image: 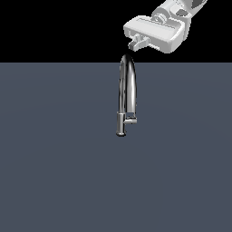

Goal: Turn on the faucet by rotating a designated handle.

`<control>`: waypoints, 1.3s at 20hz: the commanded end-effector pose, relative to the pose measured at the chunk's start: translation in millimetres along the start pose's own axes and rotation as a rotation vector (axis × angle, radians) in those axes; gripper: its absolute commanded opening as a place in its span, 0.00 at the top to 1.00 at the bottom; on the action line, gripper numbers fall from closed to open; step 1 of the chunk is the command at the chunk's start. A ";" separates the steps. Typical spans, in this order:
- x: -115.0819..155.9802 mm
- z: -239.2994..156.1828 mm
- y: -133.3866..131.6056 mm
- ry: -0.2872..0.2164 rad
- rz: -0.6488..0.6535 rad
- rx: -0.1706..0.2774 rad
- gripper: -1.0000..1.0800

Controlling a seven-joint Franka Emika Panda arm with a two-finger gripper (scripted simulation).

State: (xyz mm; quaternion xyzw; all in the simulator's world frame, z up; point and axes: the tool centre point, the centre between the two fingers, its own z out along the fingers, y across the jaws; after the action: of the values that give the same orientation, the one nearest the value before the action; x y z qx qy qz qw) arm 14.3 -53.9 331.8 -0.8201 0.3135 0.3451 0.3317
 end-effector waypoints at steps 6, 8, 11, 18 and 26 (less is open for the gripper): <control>60.0 11.1 8.5 -0.144 0.140 0.140 1.00; 76.8 16.2 12.2 -0.185 0.181 0.180 1.00; 101.0 25.5 18.4 -0.246 0.243 0.241 1.00; 149.6 52.8 34.3 -0.378 0.378 0.371 1.00; 179.8 78.7 46.6 -0.471 0.474 0.463 1.00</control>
State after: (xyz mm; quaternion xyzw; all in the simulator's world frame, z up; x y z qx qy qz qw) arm 53.0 -73.5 139.9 -0.5372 0.4750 0.5072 0.4780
